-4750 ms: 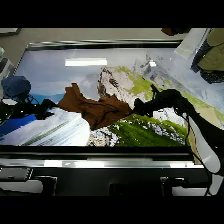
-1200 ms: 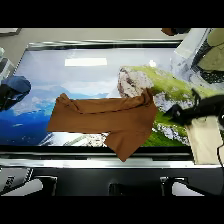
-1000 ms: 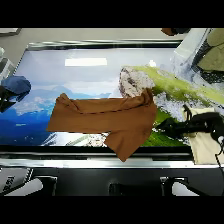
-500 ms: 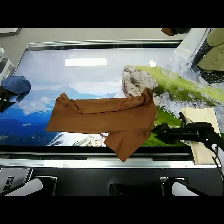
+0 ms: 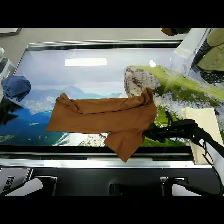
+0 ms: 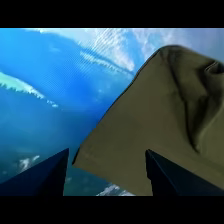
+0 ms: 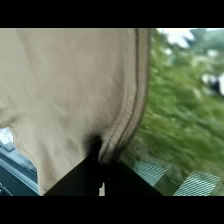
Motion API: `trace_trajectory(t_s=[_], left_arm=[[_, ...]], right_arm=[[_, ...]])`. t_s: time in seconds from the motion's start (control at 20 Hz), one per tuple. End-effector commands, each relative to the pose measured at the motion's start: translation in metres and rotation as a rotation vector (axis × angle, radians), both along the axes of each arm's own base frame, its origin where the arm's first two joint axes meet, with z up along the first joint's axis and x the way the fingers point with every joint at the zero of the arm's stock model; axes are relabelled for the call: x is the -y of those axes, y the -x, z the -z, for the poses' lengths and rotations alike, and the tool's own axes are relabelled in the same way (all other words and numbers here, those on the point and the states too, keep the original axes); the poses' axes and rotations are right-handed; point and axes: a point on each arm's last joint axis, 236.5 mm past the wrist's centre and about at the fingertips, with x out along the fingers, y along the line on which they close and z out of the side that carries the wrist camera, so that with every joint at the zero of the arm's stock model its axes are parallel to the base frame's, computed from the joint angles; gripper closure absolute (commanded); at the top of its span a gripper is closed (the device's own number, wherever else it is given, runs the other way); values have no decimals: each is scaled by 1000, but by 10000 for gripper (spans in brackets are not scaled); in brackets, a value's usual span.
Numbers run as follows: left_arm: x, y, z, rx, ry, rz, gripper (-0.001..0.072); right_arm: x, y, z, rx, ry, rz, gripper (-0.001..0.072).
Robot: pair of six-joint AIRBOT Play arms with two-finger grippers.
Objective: Fold the clothes and pants, and hang the long-sleeved shirts on hangers.
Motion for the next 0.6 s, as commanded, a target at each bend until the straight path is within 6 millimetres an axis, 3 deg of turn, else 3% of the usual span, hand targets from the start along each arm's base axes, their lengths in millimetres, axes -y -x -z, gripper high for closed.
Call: trace_trajectory(t_s=[0.0, 0.3, 0.55], left_arm=[[23, 25, 44, -5, 103, 40, 170], [50, 48, 112, -62, 186, 4, 171], [67, 34, 127, -54, 227, 30, 171]], right_arm=[[-2, -3, -6, 12, 0, -18, 681], [-5, -5, -28, 48, -8, -11, 681], [-5, -5, -35, 51, -13, 1, 681]])
